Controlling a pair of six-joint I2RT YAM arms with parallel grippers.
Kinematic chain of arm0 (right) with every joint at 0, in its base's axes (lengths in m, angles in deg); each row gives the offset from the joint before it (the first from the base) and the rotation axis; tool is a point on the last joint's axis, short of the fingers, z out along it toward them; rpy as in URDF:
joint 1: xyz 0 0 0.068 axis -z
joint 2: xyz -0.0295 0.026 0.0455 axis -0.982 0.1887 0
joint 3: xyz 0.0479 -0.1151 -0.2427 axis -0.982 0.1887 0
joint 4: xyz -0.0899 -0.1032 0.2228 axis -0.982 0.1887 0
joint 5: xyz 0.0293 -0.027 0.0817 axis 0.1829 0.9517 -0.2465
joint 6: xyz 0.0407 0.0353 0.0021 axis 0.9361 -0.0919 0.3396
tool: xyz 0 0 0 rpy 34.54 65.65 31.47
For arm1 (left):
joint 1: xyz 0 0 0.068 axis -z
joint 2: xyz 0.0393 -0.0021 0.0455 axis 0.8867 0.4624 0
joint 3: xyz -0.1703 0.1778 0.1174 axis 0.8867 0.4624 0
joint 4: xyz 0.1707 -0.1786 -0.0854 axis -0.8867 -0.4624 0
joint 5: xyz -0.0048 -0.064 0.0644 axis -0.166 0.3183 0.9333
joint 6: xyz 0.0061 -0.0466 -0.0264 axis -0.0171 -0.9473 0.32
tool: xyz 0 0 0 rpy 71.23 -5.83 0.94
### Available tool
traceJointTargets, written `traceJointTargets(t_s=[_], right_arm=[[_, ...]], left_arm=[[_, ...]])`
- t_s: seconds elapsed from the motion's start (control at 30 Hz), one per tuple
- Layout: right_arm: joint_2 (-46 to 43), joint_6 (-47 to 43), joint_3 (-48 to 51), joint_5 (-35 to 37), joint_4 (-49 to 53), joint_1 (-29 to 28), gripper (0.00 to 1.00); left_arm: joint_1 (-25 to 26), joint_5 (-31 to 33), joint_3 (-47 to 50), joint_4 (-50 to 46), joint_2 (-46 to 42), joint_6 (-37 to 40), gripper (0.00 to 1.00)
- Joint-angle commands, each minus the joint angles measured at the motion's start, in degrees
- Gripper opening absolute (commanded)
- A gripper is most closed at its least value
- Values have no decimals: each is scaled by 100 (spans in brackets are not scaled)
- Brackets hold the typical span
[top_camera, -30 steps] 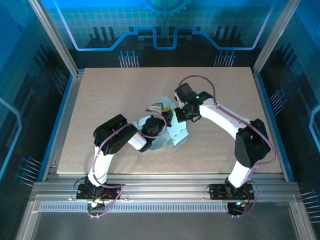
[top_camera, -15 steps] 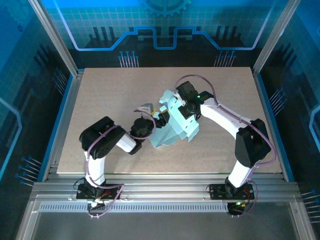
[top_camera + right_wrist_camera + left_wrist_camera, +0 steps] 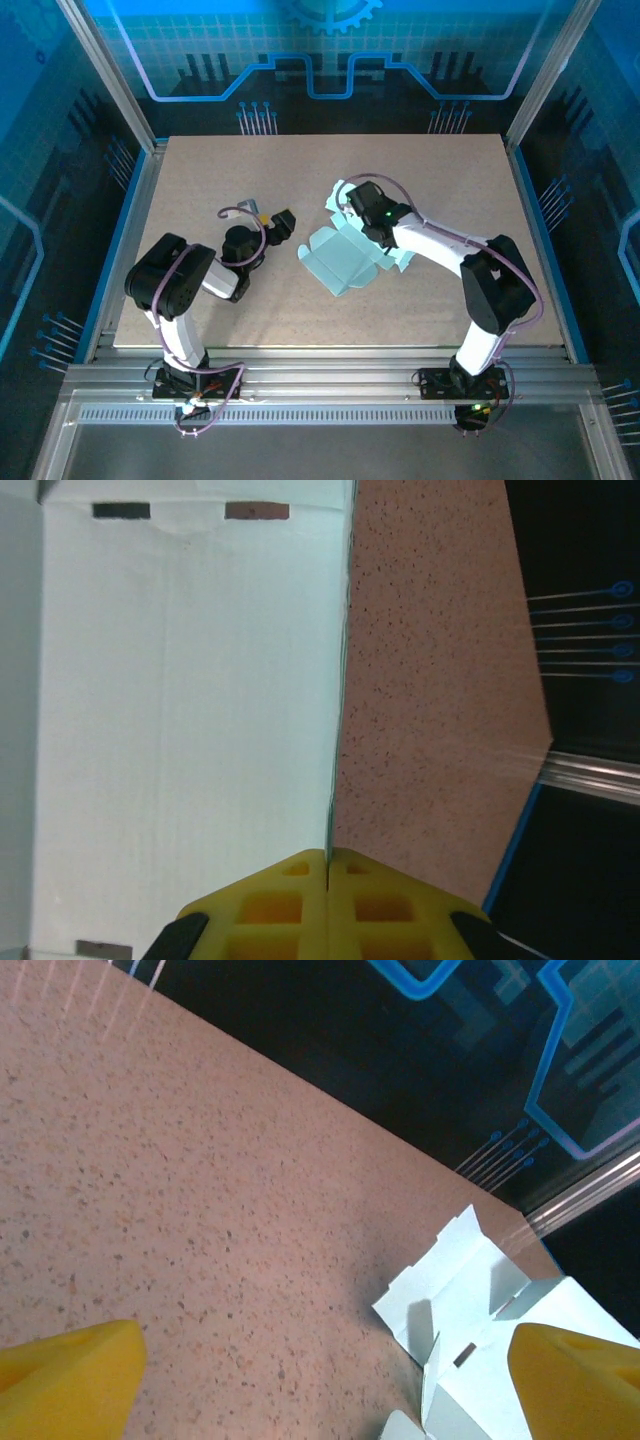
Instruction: Fold the paper box
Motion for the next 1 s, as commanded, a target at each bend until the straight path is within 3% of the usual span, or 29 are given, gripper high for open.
traceJointTargets(t_s=[0.0,0.23,0.43,0.67,0.97], right_arm=[[-24,-855,387,363,-1022,-121,0],[-129,-1911,1176,120,-2398,-188,0],[-51,-2942,1678,495,-4313,-225,0],[3,-3558,1910,576,-5319,-299,0],[400,-4888,2200,464,-6724,-389,0]], left_arm=[[-49,-315,-263,-787,-369,67,97],[-77,-543,-620,-2062,-765,643,99],[-225,-1302,-1093,-2998,-851,849,99],[-510,-2131,-1458,-2821,-541,665,99],[-934,-2117,-1874,-3342,-434,125,90]])
